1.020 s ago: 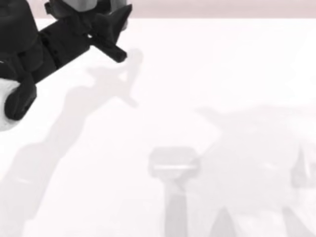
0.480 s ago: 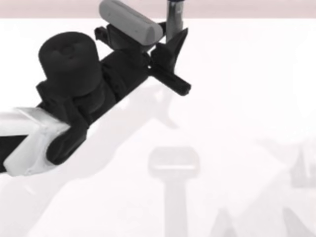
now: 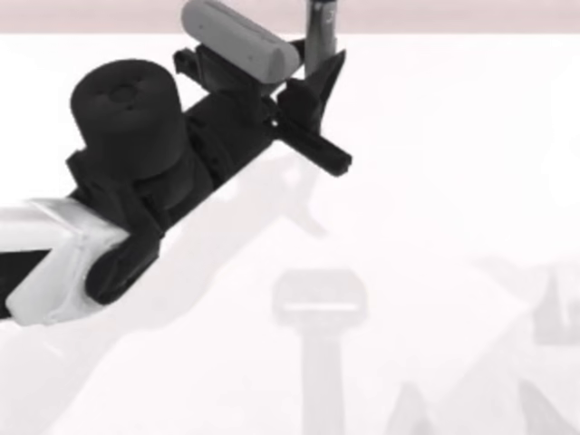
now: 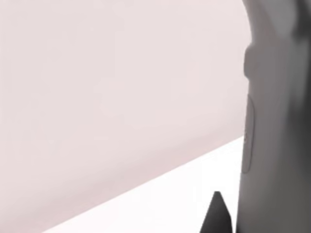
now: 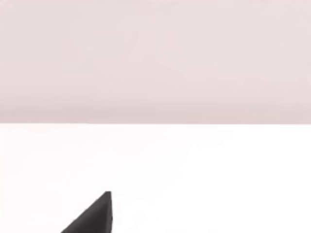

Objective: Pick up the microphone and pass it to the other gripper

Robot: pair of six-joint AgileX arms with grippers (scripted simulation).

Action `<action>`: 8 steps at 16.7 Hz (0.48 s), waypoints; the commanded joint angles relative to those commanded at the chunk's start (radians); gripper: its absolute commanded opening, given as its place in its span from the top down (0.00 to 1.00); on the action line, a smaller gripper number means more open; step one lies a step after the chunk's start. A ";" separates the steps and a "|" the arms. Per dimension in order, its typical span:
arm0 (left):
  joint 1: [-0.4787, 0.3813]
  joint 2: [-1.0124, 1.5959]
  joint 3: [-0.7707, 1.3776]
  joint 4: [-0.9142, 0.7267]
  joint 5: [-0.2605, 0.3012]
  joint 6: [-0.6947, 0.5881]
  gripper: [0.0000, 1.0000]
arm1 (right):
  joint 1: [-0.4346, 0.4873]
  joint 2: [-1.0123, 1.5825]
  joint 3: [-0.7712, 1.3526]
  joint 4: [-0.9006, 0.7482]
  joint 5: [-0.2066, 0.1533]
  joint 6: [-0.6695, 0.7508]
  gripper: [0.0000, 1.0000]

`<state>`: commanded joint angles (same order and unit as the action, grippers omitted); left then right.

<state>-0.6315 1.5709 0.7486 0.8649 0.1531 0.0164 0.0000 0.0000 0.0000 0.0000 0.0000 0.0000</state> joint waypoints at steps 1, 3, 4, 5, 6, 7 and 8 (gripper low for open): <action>0.000 0.000 0.000 0.000 0.000 0.000 1.00 | 0.000 0.000 0.000 0.000 0.000 0.000 0.00; 0.000 0.000 0.000 0.000 0.000 0.000 1.00 | 0.000 0.000 0.000 0.000 0.000 0.000 0.00; 0.000 0.000 0.000 0.000 0.000 0.000 1.00 | 0.001 0.002 0.001 0.001 0.000 0.000 0.00; 0.000 0.000 0.000 0.000 0.000 0.000 1.00 | 0.012 0.013 0.009 0.008 0.002 0.000 0.00; 0.000 0.000 0.000 0.000 0.000 0.000 1.00 | 0.031 0.035 0.025 0.022 0.005 0.001 0.00; 0.000 0.000 0.000 0.000 0.000 0.000 1.00 | 0.057 0.067 0.046 0.042 0.011 0.002 0.00; 0.000 0.000 0.000 0.000 0.000 0.000 1.00 | 0.089 0.111 0.074 0.067 0.018 0.003 0.00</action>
<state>-0.6315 1.5709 0.7486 0.8649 0.1531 0.0164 0.0895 0.1109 0.0743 0.0666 0.0180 0.0026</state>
